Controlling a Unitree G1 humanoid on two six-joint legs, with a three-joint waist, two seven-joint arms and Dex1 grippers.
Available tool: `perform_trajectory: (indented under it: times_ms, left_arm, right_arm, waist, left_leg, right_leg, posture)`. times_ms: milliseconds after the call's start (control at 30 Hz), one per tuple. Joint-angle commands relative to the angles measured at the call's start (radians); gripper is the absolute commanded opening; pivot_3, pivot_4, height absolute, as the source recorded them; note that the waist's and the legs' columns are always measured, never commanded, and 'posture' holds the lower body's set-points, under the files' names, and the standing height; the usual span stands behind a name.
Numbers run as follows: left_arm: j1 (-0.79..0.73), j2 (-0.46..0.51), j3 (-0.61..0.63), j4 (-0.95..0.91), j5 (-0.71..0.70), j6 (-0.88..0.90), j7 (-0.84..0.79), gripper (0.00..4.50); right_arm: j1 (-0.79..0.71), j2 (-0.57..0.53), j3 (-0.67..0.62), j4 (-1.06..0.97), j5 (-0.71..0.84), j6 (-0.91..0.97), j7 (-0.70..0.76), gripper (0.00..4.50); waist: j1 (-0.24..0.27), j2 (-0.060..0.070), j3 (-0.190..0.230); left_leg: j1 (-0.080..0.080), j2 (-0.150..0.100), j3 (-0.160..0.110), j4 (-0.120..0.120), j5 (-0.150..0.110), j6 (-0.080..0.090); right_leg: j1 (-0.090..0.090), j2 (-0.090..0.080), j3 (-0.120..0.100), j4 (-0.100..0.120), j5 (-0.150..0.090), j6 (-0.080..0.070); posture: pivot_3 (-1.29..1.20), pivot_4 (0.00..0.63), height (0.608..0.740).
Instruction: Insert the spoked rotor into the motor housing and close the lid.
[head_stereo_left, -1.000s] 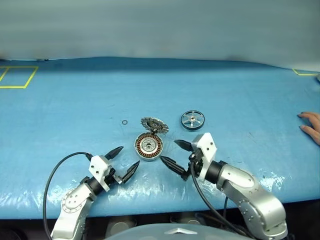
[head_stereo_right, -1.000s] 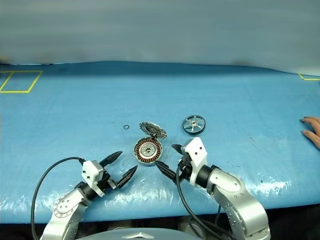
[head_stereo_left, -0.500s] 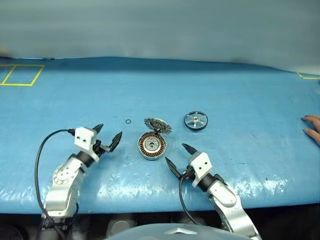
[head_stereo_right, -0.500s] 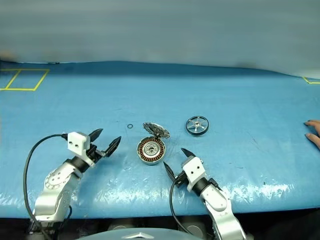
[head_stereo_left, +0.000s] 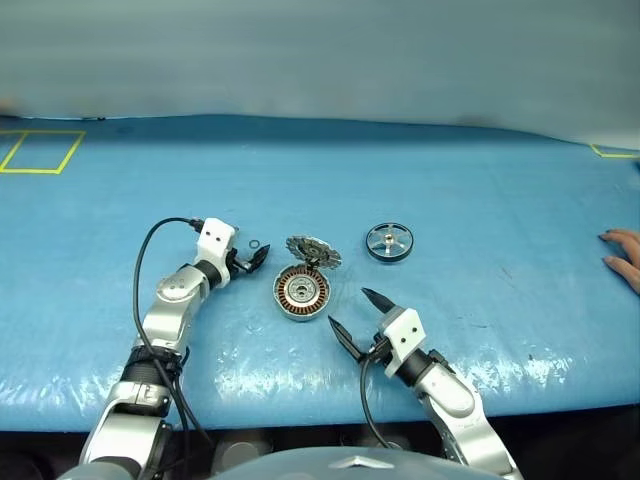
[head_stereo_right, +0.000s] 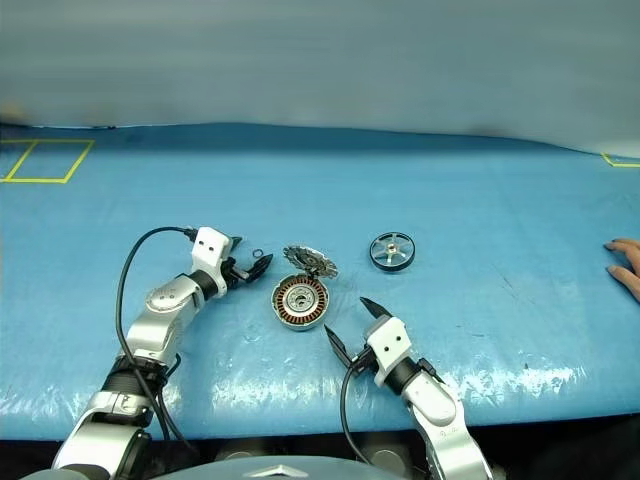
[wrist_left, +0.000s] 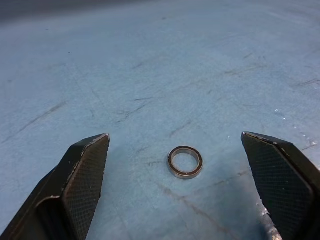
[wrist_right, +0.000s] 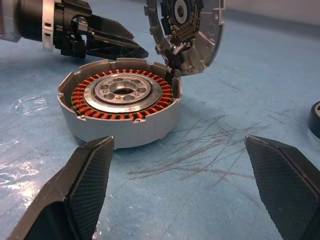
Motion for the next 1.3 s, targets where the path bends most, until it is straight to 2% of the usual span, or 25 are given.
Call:
perform_trajectory:
  times_ms: [33,233,333,667,800,1033,1133,1300]
  left_arm:
    - [-0.047,0.008,-0.018,0.065,0.040,-0.044,-0.022,4.50]
    - [-0.088,0.016,-0.043,0.166,0.095,-0.090,-0.044,4.50]
    - [-0.096,0.015,-0.045,0.200,0.105,-0.108,-0.050,3.96]
    - [0.029,0.035,-0.012,0.140,0.076,-0.061,-0.047,0.66]
    - [0.132,0.058,-0.004,-0.007,0.064,-0.003,-0.064,0.63]
    - [0.362,0.159,0.005,-0.520,-0.050,0.140,-0.177,0.63]
    - [0.384,0.178,0.030,-0.668,-0.092,0.185,-0.188,0.63]
    - [0.363,0.197,0.014,-0.801,-0.171,0.224,-0.257,0.63]
  right_arm:
    - [0.014,-0.025,0.012,-0.009,0.003,-0.041,0.032,4.40]
    - [0.012,-0.040,0.014,0.006,0.006,-0.046,0.036,4.40]
    - [0.009,-0.039,0.012,0.008,0.003,-0.043,0.029,4.43]
    - [0.020,-0.041,0.005,-0.010,0.001,-0.030,0.009,4.43]
    - [0.023,-0.045,0.006,-0.022,0.002,-0.025,0.005,4.43]
    - [0.030,-0.055,0.009,-0.039,0.011,-0.019,0.012,4.43]
    - [0.024,-0.061,0.017,-0.041,0.012,-0.012,0.024,4.43]
    - [0.014,-0.062,0.018,-0.040,0.011,-0.001,0.030,4.43]
  waist:
    - [0.001,0.000,0.000]
    - [0.001,0.000,0.000]
    - [0.001,0.000,0.000]
    - [-0.005,0.000,-0.003]
    - [-0.010,0.003,-0.007]
    - [-0.005,0.004,-0.006]
    - [0.008,0.003,-0.005]
    - [0.013,0.003,-0.005]
  left_leg:
    - [0.000,0.000,0.000,0.000,0.000,0.000]
    - [0.002,-0.001,0.000,0.001,0.000,0.000]
    - [0.003,-0.001,0.000,0.002,0.000,0.001]
    - [0.004,0.005,0.001,0.002,0.001,0.001]
    - [0.006,0.005,0.002,0.002,0.000,0.001]
    - [0.009,0.006,0.004,-0.001,0.000,0.000]
    - [0.005,0.005,0.001,0.001,0.001,0.000]
    - [0.003,0.005,0.001,0.001,0.002,0.001]
  right_leg:
    - [0.000,0.000,0.000,0.000,0.000,0.000]
    - [0.002,-0.001,0.000,0.001,0.001,0.002]
    - [0.003,-0.001,0.000,0.001,0.001,0.002]
    - [0.003,-0.001,0.002,0.003,0.002,0.001]
    - [0.003,-0.001,0.003,0.003,0.002,0.001]
    - [0.004,-0.004,0.005,0.004,-0.003,-0.007]
    - [0.002,-0.007,0.003,0.004,-0.004,-0.008]
    - [0.002,-0.005,0.003,0.004,-0.004,-0.008]
  posture:
    - [0.00,0.150,0.740]
    - [0.00,0.150,0.740]
    - [0.00,0.150,0.740]
    - [0.00,0.150,0.740]
    - [0.00,0.150,0.740]
    - [0.00,0.150,0.740]
    - [0.00,0.150,0.740]
    - [0.00,0.150,0.740]
